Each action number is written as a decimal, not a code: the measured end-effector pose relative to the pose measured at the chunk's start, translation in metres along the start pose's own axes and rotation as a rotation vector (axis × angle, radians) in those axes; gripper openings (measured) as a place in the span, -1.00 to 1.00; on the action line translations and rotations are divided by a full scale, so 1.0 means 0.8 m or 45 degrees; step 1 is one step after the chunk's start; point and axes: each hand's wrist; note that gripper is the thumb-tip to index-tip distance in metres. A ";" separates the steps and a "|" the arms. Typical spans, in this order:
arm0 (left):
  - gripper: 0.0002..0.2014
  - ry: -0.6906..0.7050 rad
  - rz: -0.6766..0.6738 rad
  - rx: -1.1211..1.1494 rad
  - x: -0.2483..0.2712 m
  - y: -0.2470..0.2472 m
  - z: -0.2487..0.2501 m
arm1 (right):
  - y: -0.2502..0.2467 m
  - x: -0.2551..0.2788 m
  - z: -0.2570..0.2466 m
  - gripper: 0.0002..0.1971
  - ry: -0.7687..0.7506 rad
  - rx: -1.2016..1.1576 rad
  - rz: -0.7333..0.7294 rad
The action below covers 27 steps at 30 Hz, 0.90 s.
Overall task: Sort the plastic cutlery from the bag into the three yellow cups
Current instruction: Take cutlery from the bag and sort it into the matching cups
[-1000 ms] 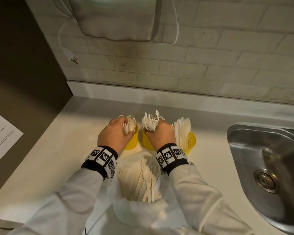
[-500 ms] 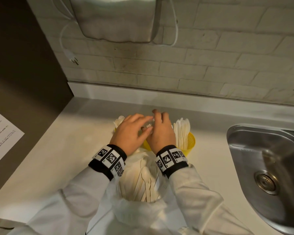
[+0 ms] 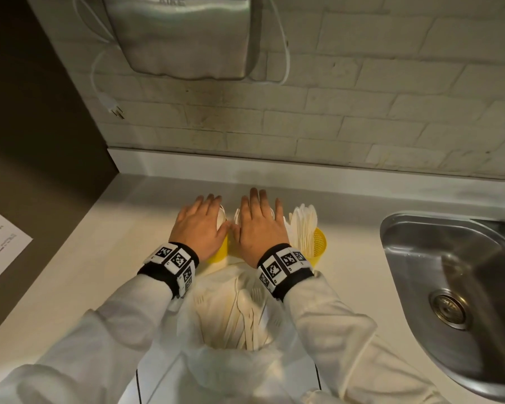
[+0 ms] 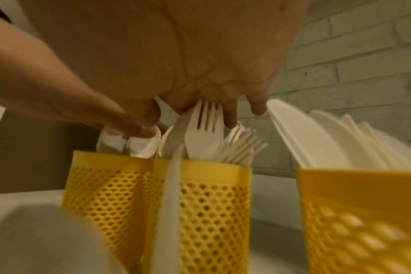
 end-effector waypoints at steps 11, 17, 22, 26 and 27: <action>0.10 -0.197 -0.111 0.143 -0.001 -0.015 -0.004 | -0.002 -0.007 0.004 -0.28 -0.012 -0.030 -0.097; -0.08 -0.176 -0.147 0.249 -0.001 -0.016 -0.008 | -0.001 -0.001 0.011 -0.39 -0.032 -0.050 -0.068; -0.06 -0.178 -0.167 0.289 -0.003 -0.020 -0.012 | 0.000 -0.004 0.012 -0.38 -0.109 -0.138 -0.048; 0.09 -0.189 -0.189 0.284 0.001 -0.022 -0.014 | -0.003 -0.004 0.018 -0.36 -0.116 -0.182 -0.054; 0.13 -0.198 -0.174 0.271 0.003 -0.024 -0.014 | -0.004 -0.003 0.018 -0.36 -0.123 -0.184 -0.048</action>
Point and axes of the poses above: each hand's wrist, its own x-axis away from the middle knuckle, its own y-axis out of the palm, z = x × y, and after that the axes turned 4 degrees about -y, right-handed
